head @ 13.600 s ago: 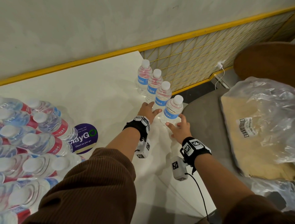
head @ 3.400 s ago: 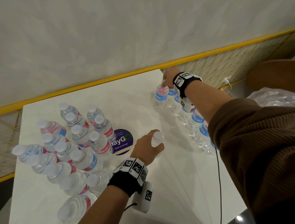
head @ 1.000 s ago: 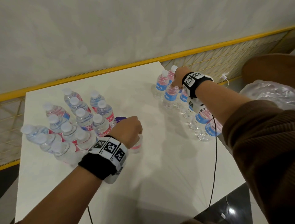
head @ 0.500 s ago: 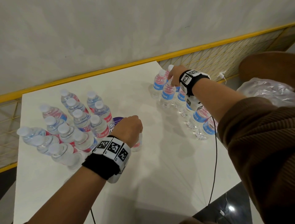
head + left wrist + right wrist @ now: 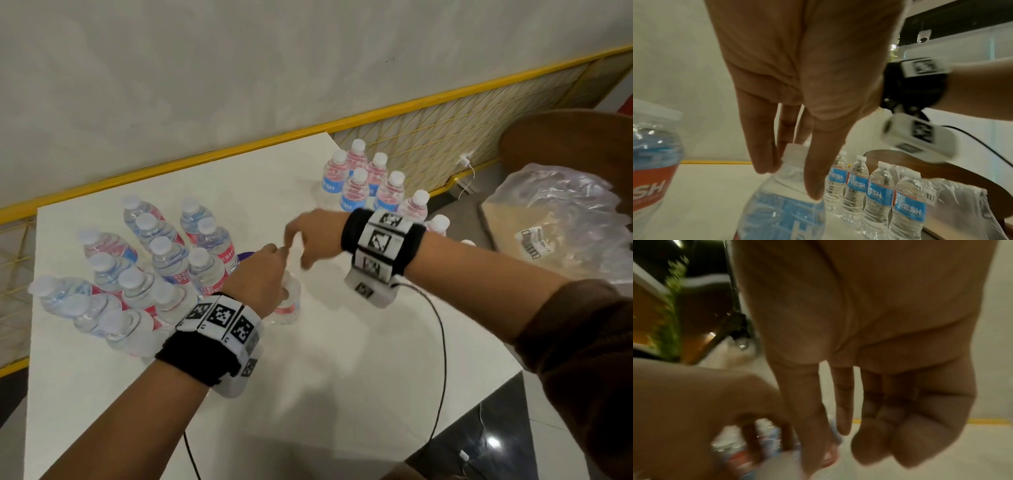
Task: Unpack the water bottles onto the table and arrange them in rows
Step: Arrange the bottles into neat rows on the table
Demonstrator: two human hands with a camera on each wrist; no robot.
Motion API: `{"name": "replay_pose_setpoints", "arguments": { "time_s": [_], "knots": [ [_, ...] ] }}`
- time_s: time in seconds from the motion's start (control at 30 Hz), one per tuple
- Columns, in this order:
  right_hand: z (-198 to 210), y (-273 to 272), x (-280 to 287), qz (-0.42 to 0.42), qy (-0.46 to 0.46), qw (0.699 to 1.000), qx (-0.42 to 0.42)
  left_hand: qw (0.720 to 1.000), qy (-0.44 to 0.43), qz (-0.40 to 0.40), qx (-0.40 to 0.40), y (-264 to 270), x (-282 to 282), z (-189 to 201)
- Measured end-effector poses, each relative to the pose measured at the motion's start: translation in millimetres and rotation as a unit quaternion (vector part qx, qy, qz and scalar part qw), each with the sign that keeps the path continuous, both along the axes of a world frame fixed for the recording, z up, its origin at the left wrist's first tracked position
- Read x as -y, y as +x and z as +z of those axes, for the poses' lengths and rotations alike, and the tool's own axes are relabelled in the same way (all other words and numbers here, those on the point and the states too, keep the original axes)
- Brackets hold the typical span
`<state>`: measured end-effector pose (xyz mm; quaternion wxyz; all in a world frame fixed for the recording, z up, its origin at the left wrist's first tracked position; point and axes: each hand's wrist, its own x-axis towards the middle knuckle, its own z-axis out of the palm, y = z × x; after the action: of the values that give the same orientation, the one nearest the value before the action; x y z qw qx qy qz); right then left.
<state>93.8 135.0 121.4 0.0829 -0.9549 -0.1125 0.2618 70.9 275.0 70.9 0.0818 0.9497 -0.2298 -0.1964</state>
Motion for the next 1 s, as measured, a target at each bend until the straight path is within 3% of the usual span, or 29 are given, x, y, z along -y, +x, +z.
{"name": "replay_pose_setpoints", "arguments": {
  "time_s": [0.1,0.23,0.47,1.0],
  "knots": [
    [-18,-23,-25,0.047,0.018,0.999,-0.020,0.997,0.046,0.028,-0.048,-1,-10,-2],
    [-40,-35,-33,0.058,0.030,0.997,0.037,0.992,0.110,0.016,-0.060,-11,-34,2],
    [-39,-31,10,-0.018,0.040,0.996,0.074,0.978,0.178,0.025,-0.104,-33,-91,7],
    [-22,31,130,-0.150,-0.156,0.973,0.080,0.977,0.189,0.040,-0.086,-39,-101,6]
  ]
}}
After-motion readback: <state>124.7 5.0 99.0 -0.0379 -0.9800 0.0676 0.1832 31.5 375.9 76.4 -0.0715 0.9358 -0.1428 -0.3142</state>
